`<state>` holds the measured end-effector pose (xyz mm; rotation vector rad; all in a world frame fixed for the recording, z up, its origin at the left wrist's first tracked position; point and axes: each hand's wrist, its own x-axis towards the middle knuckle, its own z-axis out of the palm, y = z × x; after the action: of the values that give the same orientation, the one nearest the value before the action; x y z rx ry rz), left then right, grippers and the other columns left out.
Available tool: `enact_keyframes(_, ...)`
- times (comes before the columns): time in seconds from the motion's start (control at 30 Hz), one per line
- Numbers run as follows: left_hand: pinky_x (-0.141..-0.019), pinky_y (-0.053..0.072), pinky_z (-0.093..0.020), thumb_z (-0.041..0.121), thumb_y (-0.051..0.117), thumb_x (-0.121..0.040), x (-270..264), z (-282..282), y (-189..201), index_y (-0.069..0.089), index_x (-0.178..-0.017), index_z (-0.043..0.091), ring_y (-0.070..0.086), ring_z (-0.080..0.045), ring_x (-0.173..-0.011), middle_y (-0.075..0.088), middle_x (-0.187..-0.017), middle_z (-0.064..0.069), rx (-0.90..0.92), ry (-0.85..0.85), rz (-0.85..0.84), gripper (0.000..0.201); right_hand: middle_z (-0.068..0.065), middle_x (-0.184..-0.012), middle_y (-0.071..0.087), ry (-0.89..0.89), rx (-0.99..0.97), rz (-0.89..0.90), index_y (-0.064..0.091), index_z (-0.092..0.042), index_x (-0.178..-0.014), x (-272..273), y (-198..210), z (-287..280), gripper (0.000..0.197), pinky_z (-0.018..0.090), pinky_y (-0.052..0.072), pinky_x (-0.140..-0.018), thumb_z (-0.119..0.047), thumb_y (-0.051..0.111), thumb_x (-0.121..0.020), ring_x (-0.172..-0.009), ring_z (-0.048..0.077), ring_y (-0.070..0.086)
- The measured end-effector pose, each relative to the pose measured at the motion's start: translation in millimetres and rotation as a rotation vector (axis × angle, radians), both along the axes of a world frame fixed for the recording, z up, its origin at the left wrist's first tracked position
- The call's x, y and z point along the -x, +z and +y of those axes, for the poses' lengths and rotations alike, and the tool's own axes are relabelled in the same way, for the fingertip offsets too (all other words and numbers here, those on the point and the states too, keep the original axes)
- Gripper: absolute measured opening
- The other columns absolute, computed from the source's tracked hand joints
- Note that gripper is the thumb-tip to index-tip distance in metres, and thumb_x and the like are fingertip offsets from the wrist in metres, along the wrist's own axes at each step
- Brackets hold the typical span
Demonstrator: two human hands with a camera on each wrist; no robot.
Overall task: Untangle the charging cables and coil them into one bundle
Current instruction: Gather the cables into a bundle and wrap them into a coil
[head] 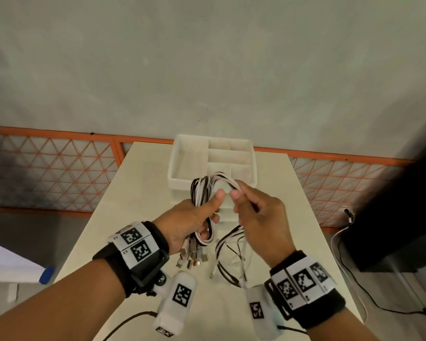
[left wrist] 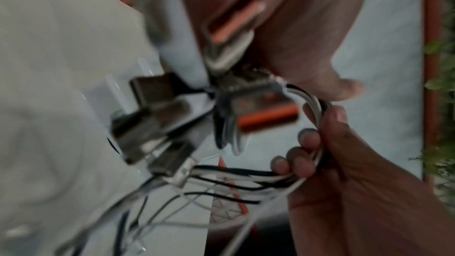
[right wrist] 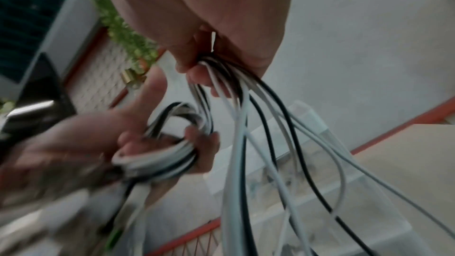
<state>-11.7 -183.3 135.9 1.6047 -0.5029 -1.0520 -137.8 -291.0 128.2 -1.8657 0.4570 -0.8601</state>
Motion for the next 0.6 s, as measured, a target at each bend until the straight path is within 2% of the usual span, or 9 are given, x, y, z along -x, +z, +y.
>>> enact_keyframes(0.07,-0.054,0.043,-0.023,0.074,0.055,-0.065,3.5,-0.1,2.7,0.069,-0.090,0.007,0.044,-0.010,-0.046,0.061,-0.067,0.001,0.047,-0.065,0.010,0.073,-0.012,-0.073,0.065,0.064,0.142,-0.006,0.071,-0.025,-0.118,-3.2,-5.0,13.6,0.023,0.017,0.049,-0.065,-0.015,0.058,-0.101,-0.068,0.005,0.063)
enact_keyframes(0.13,-0.053,0.042,-0.023,0.075,0.060,-0.068,3.0,0.8,5.5,0.069,-0.074,0.009,0.046,-0.010,-0.047,0.060,-0.057,0.000,0.053,-0.096,-0.010,0.066,-0.003,-0.077,0.064,0.168,0.205,-0.002,0.072,-0.008,-0.097,-4.4,-14.2,24.5,0.018,0.016,0.048,-0.066,-0.003,0.054,-0.101,-0.069,0.007,0.062)
enact_keyframes(0.17,-0.050,0.042,-0.022,0.067,0.067,-0.071,2.1,0.8,6.3,0.066,-0.067,0.012,0.046,-0.011,-0.046,0.058,-0.054,-0.001,0.060,-0.072,0.016,0.056,-0.004,-0.081,0.062,0.197,0.240,0.010,0.070,-0.004,-0.096,-4.1,-20.5,27.4,0.017,0.014,0.047,-0.069,-0.001,0.054,-0.100,-0.072,0.005,0.061)
enact_keyframes(0.2,-0.047,0.040,-0.021,0.057,0.073,-0.075,0.6,1.1,5.9,0.062,-0.065,0.014,0.045,-0.012,-0.046,0.054,-0.053,-0.001,0.075,-0.033,0.075,0.045,-0.009,-0.085,0.059,0.212,0.284,0.032,0.071,-0.003,-0.104,-3.8,-25.8,29.7,0.017,0.011,0.045,-0.072,-0.001,0.054,-0.100,-0.077,0.000,0.059)
enact_keyframes(0.27,-0.045,0.038,-0.021,0.037,0.080,-0.079,-1.9,1.2,3.1,0.062,-0.070,0.013,0.045,-0.015,-0.045,0.052,-0.057,-0.005,0.100,0.054,0.187,0.032,-0.019,-0.095,0.050,0.225,0.364,0.078,0.063,-0.007,-0.132,-2.8,-34.0,31.9,0.033,0.006,0.041,-0.077,-0.005,0.055,-0.100,-0.085,-0.008,0.053)
enact_keyframes(0.33,-0.047,0.040,-0.023,0.029,0.079,-0.079,-3.8,1.5,-0.6,0.065,-0.070,0.010,0.048,-0.019,-0.047,0.054,-0.064,-0.011,0.086,0.130,0.194,0.025,-0.013,-0.102,0.050,0.247,0.401,0.092,0.056,-0.014,-0.142,0.1,-38.6,29.2,0.042,0.007,0.043,-0.077,-0.010,0.057,-0.100,-0.089,-0.007,0.053)
enact_keyframes(0.43,-0.051,0.042,-0.026,0.027,0.076,-0.073,-7.8,2.5,-0.6,0.070,-0.069,0.011,0.048,-0.024,-0.053,0.055,-0.074,-0.017,0.097,0.183,0.112,0.018,-0.001,-0.105,0.054,0.263,0.326,0.109,0.065,-0.018,-0.134,5.5,-31.6,17.9,0.036,0.011,0.046,-0.073,-0.010,0.059,-0.099,-0.086,0.003,0.059)
enact_keyframes(0.53,-0.064,0.042,-0.034,0.022,0.071,-0.069,-10.0,4.5,4.2,0.071,-0.074,0.013,0.052,-0.026,-0.070,0.060,-0.076,-0.010,0.089,0.122,0.014,0.010,-0.002,-0.111,0.061,0.177,0.235,0.122,0.072,-0.018,-0.119,8.2,-14.9,4.5,0.033,0.015,0.049,-0.079,0.001,0.060,-0.094,-0.089,0.007,0.066)
enact_keyframes(0.6,-0.067,0.044,-0.033,0.013,0.069,-0.074,-8.7,4.2,5.3,0.070,-0.075,0.015,0.056,-0.023,-0.074,0.063,-0.077,-0.003,0.062,0.067,-0.036,0.002,-0.008,-0.127,0.059,0.121,0.291,0.145,0.061,-0.026,-0.131,5.7,-1.4,-1.8,0.047,0.020,0.051,-0.082,-0.001,0.062,-0.091,-0.098,0.005,0.065)
